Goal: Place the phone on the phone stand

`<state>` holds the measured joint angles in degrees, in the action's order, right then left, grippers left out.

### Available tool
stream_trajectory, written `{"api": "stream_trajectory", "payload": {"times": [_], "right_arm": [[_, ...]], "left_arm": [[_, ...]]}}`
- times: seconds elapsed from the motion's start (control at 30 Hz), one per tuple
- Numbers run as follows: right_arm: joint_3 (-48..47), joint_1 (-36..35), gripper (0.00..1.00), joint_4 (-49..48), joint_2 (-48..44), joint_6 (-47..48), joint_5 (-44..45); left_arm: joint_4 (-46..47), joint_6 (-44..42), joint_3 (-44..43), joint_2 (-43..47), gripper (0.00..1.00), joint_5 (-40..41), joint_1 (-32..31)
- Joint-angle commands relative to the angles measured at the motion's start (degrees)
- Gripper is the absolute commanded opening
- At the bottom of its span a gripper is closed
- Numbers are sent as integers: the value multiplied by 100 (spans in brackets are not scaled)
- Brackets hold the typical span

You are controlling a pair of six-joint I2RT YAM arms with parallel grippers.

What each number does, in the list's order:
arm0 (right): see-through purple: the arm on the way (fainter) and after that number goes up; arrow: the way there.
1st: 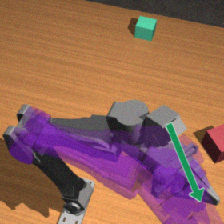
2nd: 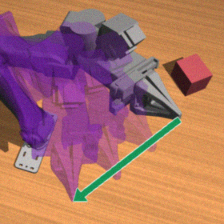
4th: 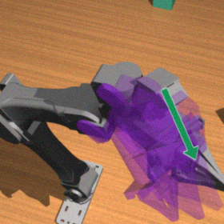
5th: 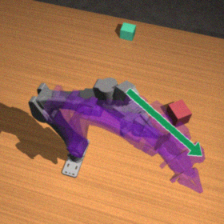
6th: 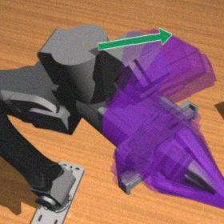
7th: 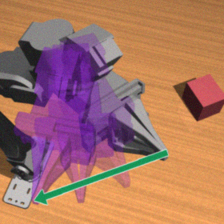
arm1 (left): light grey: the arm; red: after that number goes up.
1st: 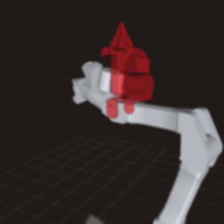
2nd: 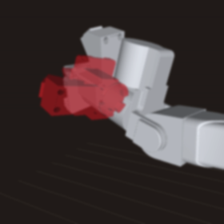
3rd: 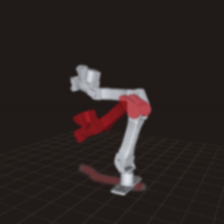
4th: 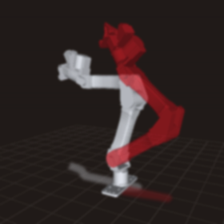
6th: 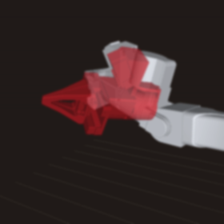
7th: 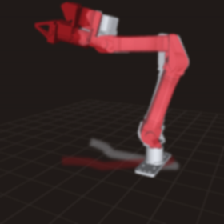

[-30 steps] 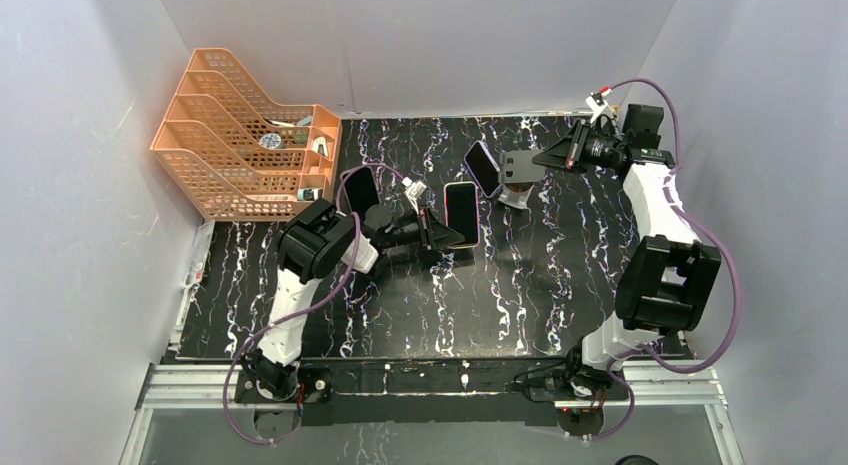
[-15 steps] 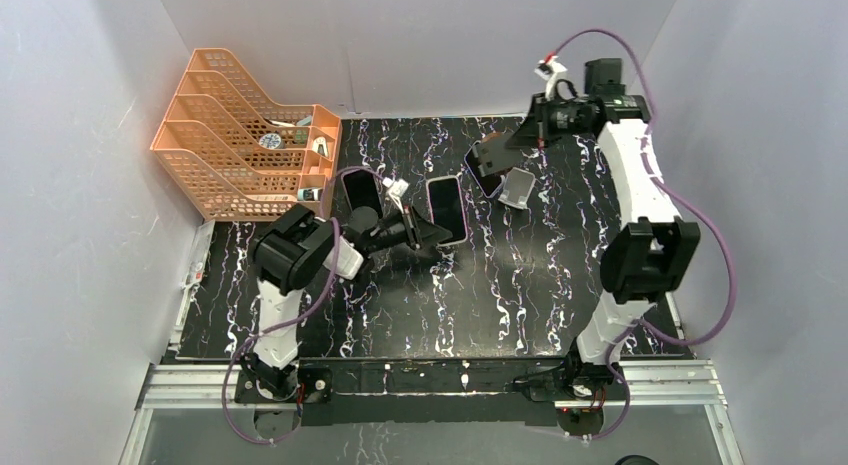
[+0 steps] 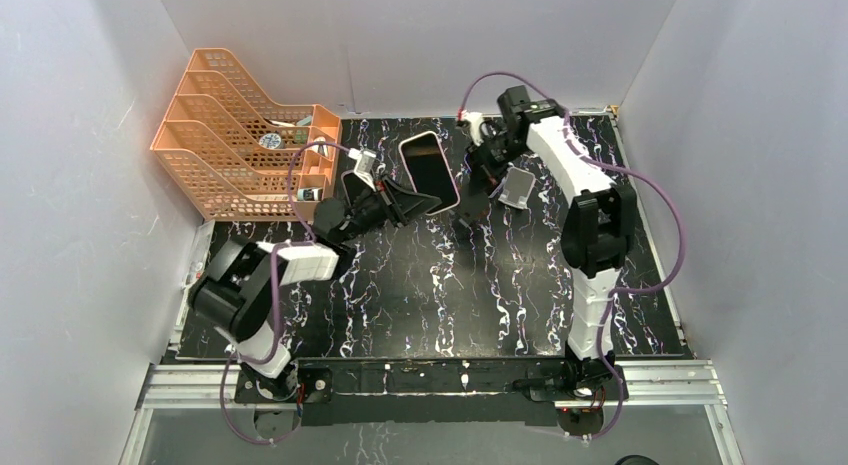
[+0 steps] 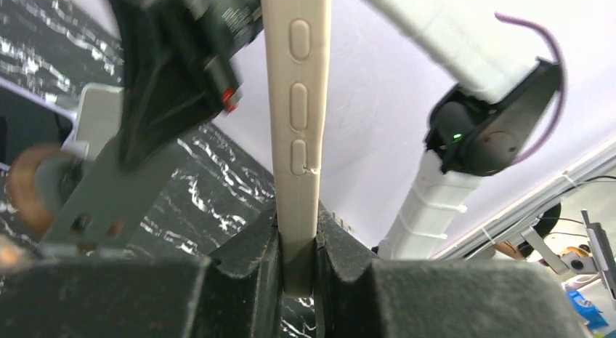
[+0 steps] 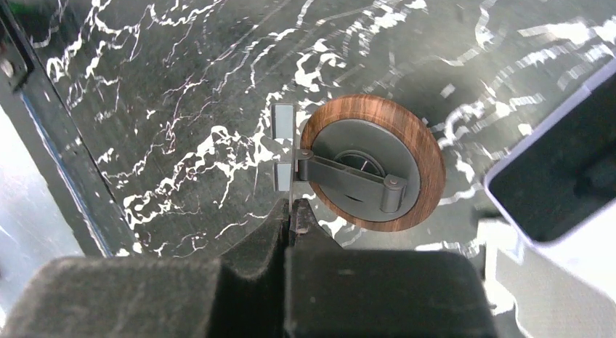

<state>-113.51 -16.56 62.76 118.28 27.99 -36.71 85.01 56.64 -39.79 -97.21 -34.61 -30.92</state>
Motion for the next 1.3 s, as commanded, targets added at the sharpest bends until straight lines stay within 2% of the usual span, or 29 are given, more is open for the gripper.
{"api": "stream_trajectory", "payload": {"times": [0.0, 0.1, 0.2, 0.37, 0.63, 0.8, 0.93, 0.97, 1.17, 1.27], "right_arm": [[-361, -436, 1, 138, 97, 958, -168], [-412, -670, 1, 15, 261, 1238, -292], [-583, -987, 1, -46, 544, 1312, -53], [-994, -1414, 1, 157, 1234, 1253, 424], [-1047, -2100, 1, 112, 1689, 1312, 1168], [-1320, -2203, 2, 315, 1954, 1405, 1552], [-1236, -2203, 38, 83, 1912, 1352, 1791], [-1164, -2203, 42, -6, 1865, 1383, 1838], [-665, -2085, 44, -967, 1482, 1460, 2260], [-277, -1734, 44, -2027, 1127, 1269, 1447]], "left_arm": [[588, -462, 135, 1370, 0, 0, 191], [-706, -1346, 267, 2243, 0, 270, 217], [-1843, -2196, 302, 3009, 0, 516, 232], [-3090, -2827, 326, 3719, 0, 736, 253], [-3281, -2878, 516, 3714, 0, 791, 253], [-3281, -2902, 547, 3648, 0, 793, 253], [-3281, -2926, 561, 3627, 0, 791, 253], [-3281, -2930, 560, 3615, 0, 789, 253], [-3284, -2942, 560, 3586, 0, 781, 253], [-3285, -2955, 570, 3587, 0, 763, 253]]}}
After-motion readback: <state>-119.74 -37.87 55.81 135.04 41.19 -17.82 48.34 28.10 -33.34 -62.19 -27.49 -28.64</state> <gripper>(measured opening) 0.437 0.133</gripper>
